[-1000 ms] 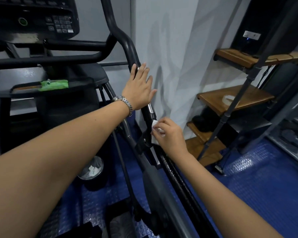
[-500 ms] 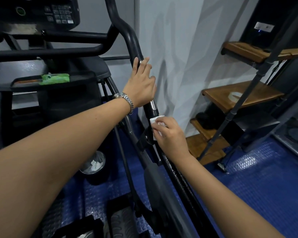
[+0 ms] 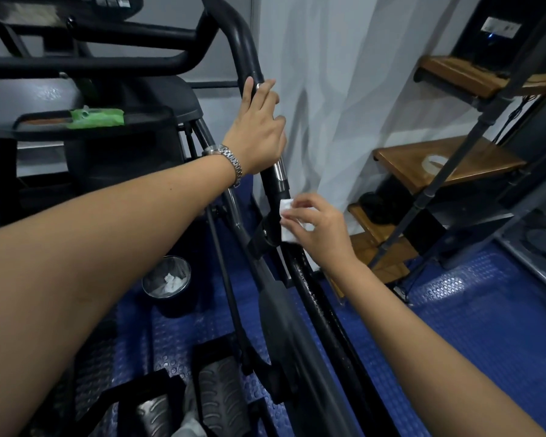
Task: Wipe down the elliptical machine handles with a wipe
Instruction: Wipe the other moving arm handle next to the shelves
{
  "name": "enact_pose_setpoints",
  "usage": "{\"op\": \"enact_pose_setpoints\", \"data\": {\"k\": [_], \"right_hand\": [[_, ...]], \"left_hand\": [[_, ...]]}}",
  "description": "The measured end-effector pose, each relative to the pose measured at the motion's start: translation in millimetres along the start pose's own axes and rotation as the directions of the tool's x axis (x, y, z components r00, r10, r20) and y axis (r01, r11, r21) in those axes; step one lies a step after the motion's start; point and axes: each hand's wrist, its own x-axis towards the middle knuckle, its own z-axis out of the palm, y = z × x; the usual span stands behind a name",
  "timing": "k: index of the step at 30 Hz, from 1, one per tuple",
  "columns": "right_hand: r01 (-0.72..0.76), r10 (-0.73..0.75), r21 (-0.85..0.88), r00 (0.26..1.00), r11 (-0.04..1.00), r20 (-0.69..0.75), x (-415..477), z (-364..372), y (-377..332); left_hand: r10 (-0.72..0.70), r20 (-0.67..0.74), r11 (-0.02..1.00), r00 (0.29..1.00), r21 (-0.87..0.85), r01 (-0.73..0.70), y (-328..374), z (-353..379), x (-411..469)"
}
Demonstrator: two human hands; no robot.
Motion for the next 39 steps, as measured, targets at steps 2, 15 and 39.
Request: {"op": "enact_pose_setpoints", "data": {"k": [2, 15, 39], "right_hand": [[0.007, -0.008, -0.026, 1.0, 1.0, -0.029, -3.9, 7.2, -5.8], [-0.434, 0.439, 0.309, 0.897, 0.846, 0.055, 0.1, -21.9, 0.5], [-0.547, 0.511, 0.364, 0.836, 0.754, 0.199, -9.2, -12.2, 5.0]], "left_hand": [[0.0, -0.003, 1.0, 1.0, -0.002, 0.0, 0.4, 0.2, -0.1], [0.003, -0.002, 1.0, 1.0, -0.003, -0.003, 1.1, -0.2, -0.1], [0.008, -0.023, 0.999, 1.0, -0.037, -0.008, -0.9, 3.4, -0.4]]}}
